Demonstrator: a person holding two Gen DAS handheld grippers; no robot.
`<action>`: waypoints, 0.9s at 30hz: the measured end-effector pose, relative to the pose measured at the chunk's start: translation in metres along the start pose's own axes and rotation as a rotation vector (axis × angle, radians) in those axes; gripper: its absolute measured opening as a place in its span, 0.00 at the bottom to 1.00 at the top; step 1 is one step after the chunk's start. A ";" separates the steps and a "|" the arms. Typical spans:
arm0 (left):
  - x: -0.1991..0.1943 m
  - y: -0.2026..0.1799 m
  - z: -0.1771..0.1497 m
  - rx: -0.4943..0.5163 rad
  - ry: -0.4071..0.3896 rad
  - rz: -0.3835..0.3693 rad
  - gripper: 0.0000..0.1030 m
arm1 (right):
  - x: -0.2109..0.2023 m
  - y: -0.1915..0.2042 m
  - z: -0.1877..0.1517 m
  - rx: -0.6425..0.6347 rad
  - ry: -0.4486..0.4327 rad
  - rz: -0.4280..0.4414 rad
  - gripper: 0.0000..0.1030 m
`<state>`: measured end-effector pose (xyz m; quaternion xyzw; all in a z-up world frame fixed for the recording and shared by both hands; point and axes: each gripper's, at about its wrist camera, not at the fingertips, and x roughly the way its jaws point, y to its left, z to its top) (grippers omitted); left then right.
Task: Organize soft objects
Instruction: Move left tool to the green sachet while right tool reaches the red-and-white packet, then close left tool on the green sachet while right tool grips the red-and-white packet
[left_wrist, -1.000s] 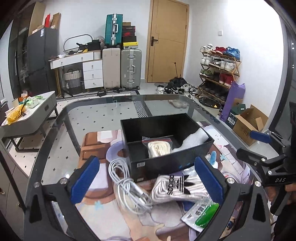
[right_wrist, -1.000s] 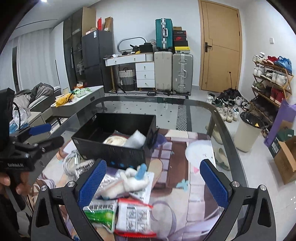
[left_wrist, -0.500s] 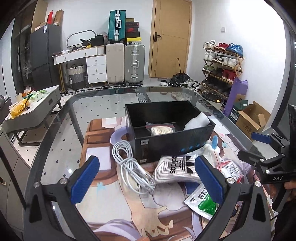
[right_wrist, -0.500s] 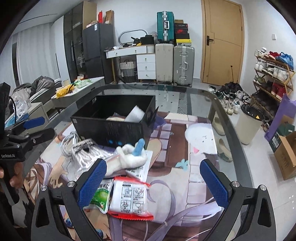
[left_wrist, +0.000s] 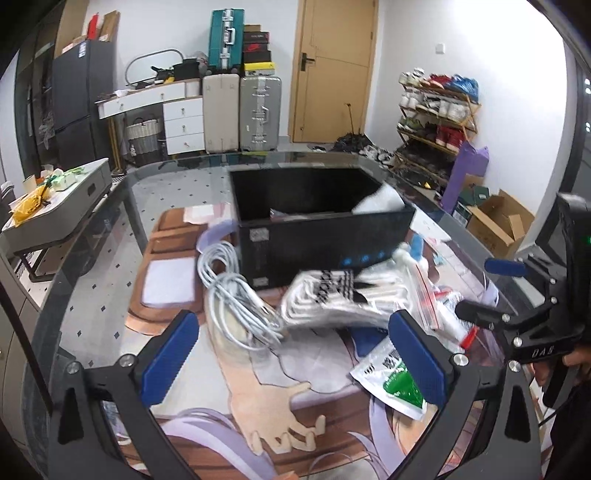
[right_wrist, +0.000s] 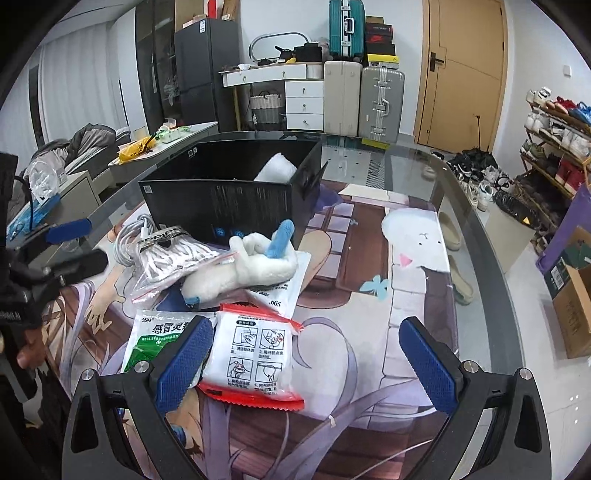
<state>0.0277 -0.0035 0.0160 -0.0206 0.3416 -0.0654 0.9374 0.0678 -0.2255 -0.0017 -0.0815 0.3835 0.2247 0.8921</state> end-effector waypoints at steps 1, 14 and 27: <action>0.001 -0.003 -0.002 0.009 0.007 -0.007 1.00 | 0.001 0.000 -0.001 0.001 0.007 0.003 0.99; 0.009 -0.030 -0.014 0.106 0.066 -0.085 1.00 | 0.015 0.002 -0.005 0.006 0.041 0.055 0.99; 0.019 -0.055 -0.016 0.201 0.128 -0.117 1.00 | 0.022 -0.005 -0.011 0.026 0.081 0.033 0.99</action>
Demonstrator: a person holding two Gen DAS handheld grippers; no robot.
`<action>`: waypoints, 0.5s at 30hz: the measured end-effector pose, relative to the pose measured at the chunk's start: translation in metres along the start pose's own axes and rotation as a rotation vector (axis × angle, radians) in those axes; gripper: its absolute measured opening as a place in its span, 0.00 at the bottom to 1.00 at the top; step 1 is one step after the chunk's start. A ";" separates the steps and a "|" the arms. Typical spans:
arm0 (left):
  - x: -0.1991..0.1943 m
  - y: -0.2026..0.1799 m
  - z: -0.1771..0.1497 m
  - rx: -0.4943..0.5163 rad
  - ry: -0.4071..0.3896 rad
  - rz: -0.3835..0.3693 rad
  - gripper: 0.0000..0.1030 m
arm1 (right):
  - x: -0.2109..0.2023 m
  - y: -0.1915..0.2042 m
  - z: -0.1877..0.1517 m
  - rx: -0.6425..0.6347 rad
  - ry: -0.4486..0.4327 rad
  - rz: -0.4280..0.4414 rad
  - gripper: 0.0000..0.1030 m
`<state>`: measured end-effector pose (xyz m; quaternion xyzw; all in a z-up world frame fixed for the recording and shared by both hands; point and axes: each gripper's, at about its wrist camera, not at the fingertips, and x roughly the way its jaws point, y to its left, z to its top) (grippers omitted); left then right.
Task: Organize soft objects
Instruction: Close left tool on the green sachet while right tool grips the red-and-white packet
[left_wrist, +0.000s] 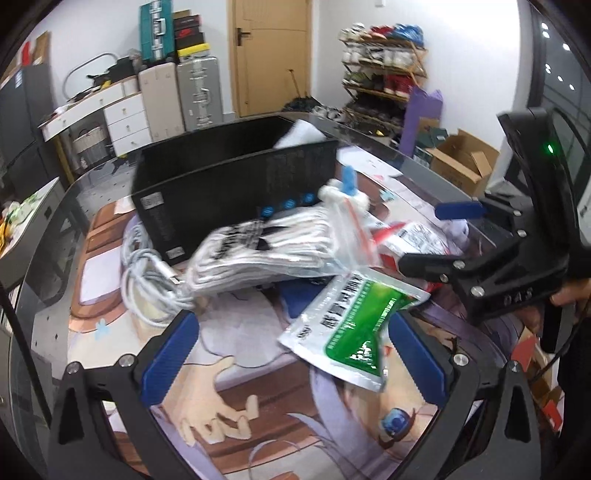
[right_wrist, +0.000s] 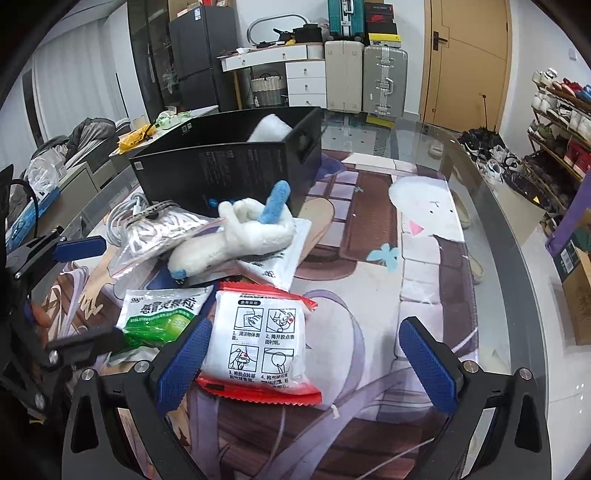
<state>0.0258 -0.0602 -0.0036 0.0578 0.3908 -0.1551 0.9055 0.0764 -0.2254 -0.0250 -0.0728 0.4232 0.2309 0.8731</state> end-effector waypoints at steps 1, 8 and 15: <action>0.002 -0.003 0.001 0.010 0.008 -0.008 1.00 | 0.000 -0.001 0.000 0.003 0.004 0.002 0.99; 0.019 -0.015 0.008 0.052 0.088 -0.006 1.00 | 0.003 -0.010 -0.006 0.007 0.035 0.001 0.99; 0.030 -0.019 0.010 0.070 0.152 -0.036 0.98 | 0.002 -0.011 -0.009 -0.001 0.037 0.006 0.99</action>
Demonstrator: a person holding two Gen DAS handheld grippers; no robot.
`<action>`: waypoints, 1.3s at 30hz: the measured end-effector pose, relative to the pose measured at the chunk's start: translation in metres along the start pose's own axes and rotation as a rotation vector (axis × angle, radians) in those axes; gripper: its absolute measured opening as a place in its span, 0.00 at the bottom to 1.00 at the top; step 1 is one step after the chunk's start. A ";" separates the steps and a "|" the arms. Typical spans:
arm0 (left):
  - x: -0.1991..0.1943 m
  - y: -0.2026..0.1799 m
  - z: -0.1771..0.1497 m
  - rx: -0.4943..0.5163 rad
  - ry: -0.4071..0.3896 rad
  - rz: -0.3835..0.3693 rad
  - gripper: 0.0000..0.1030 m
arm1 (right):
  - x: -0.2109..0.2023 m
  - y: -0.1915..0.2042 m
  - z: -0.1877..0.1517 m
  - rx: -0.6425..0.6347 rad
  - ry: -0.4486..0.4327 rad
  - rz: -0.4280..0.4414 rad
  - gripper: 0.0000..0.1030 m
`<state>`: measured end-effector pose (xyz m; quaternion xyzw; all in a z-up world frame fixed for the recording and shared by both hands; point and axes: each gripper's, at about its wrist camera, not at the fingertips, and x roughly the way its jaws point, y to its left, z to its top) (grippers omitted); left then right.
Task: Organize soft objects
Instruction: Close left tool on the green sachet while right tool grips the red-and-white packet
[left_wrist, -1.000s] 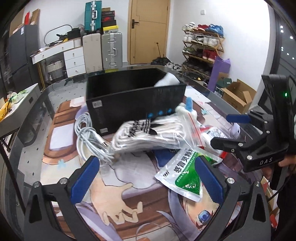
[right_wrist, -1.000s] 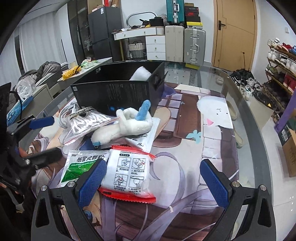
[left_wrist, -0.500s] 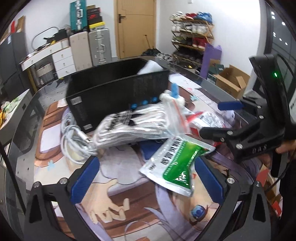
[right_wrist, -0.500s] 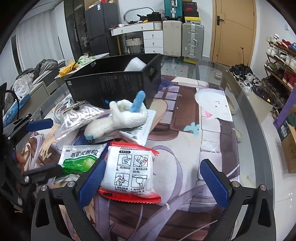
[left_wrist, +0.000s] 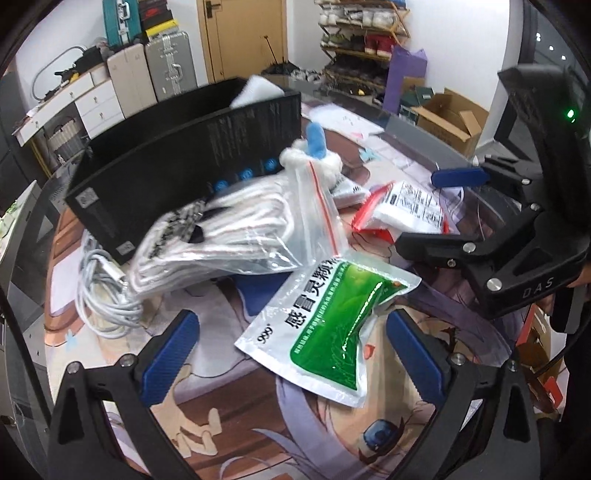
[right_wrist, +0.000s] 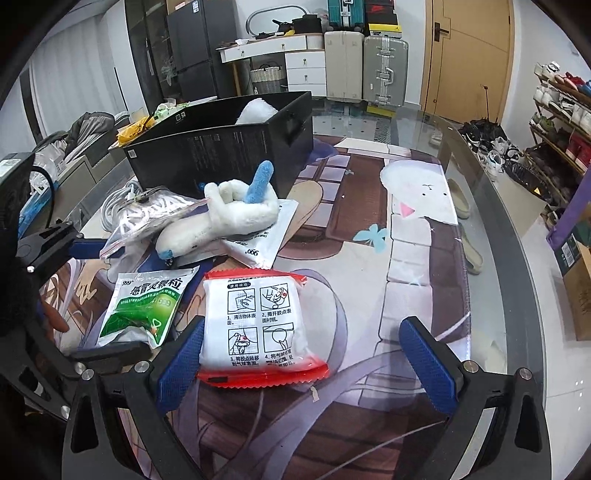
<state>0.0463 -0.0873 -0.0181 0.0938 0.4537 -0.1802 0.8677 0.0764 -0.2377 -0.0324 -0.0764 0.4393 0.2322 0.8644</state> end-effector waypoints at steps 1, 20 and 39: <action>0.001 0.000 0.001 0.003 0.001 -0.005 0.98 | 0.000 0.000 0.000 -0.002 0.000 0.000 0.99; -0.011 -0.005 -0.004 0.038 -0.056 -0.046 0.52 | -0.001 0.006 -0.004 -0.030 0.007 0.009 0.99; -0.022 -0.008 -0.015 0.010 -0.099 -0.036 0.34 | -0.006 0.012 -0.002 -0.062 -0.022 0.067 0.60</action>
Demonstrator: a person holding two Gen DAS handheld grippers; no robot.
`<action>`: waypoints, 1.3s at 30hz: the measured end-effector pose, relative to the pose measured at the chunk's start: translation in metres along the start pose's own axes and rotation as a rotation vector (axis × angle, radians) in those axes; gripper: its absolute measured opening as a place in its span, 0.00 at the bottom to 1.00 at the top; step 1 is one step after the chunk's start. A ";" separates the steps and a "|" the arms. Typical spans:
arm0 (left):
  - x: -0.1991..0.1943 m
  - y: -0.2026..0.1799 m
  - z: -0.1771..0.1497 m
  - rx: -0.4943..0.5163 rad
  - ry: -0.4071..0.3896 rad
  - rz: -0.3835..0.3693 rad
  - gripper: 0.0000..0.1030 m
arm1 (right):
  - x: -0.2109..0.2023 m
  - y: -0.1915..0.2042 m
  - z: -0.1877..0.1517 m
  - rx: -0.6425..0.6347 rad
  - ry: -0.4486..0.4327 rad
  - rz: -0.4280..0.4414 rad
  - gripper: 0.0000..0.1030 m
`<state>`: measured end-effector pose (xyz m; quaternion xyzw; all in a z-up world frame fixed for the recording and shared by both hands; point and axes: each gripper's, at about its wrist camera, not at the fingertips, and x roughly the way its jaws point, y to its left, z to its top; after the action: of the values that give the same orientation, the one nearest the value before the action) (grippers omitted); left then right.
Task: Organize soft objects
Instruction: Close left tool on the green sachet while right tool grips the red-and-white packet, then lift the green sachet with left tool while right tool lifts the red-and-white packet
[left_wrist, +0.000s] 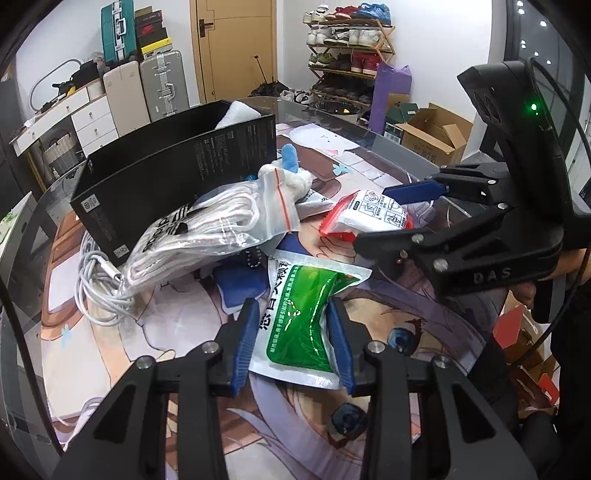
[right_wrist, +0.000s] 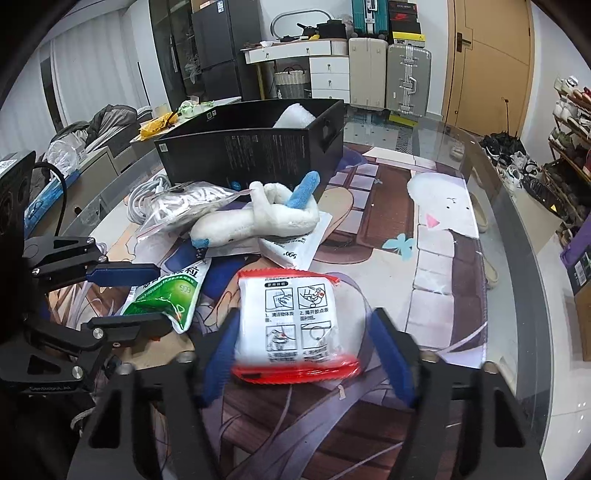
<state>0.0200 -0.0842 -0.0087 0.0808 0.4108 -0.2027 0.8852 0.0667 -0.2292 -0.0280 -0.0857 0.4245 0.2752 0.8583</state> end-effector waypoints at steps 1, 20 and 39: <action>-0.001 0.000 0.000 -0.002 -0.006 -0.002 0.32 | -0.001 0.000 0.000 -0.003 -0.001 0.008 0.57; -0.026 0.008 -0.005 -0.050 -0.059 0.002 0.24 | -0.007 0.012 0.001 -0.046 -0.024 0.072 0.49; -0.040 0.012 -0.024 -0.083 -0.070 -0.011 0.24 | -0.021 0.022 0.007 -0.059 -0.091 0.117 0.49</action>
<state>-0.0145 -0.0542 0.0061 0.0347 0.3880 -0.1929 0.9006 0.0493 -0.2169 -0.0061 -0.0734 0.3813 0.3408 0.8562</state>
